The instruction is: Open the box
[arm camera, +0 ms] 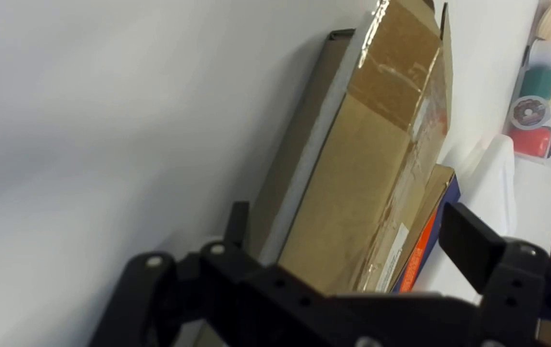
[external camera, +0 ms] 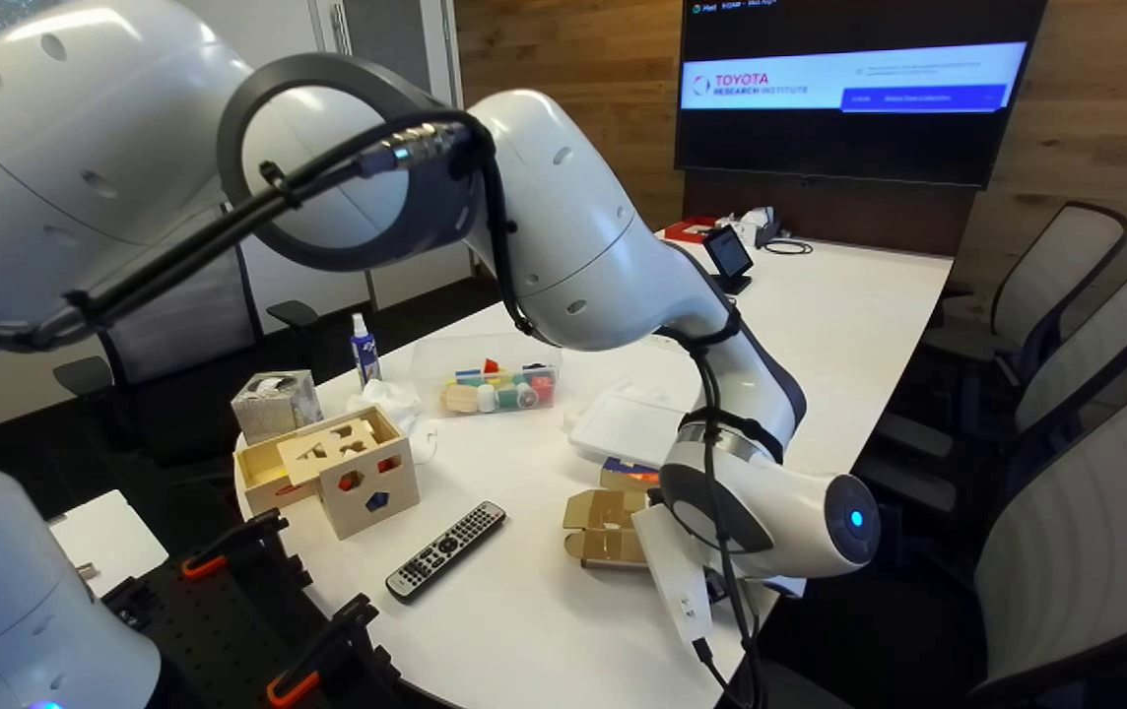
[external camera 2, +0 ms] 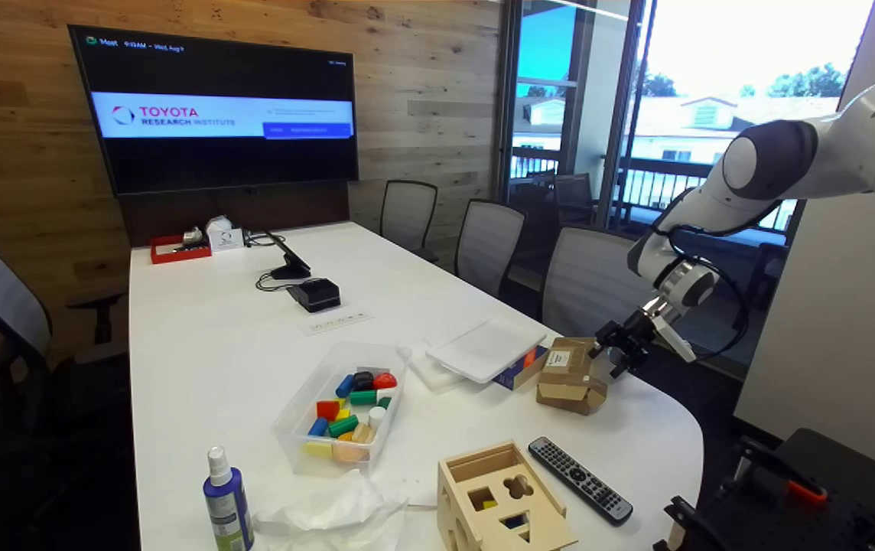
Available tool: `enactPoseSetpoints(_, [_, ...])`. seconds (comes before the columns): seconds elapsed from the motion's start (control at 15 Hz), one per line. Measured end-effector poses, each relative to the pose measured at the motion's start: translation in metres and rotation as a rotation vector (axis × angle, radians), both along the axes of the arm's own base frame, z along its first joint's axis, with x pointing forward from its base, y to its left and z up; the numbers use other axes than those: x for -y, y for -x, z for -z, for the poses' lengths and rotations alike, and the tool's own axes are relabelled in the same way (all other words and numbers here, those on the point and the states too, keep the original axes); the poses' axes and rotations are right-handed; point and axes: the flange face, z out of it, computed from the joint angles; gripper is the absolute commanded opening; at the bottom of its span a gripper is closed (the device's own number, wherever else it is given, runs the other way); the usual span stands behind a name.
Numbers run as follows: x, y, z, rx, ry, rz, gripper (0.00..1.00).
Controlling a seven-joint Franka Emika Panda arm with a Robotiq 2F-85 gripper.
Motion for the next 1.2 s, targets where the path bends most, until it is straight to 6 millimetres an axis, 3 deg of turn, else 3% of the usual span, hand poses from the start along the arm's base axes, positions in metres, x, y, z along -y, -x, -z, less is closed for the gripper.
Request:
enactPoseSetpoints(0.13, [-0.002, -0.001, 0.0, 0.001, -0.002, -0.002, 0.74])
enactPoseSetpoints(0.73, [-0.008, -0.005, 0.001, 0.001, -0.004, -0.022, 0.06])
enactPoseSetpoints(1.0, [-0.01, -0.01, -0.012, 0.002, 0.014, -0.052, 0.01])
enactPoseSetpoints(1.2, [-0.02, -0.019, -0.042, 0.009, 0.047, -0.106, 0.04])
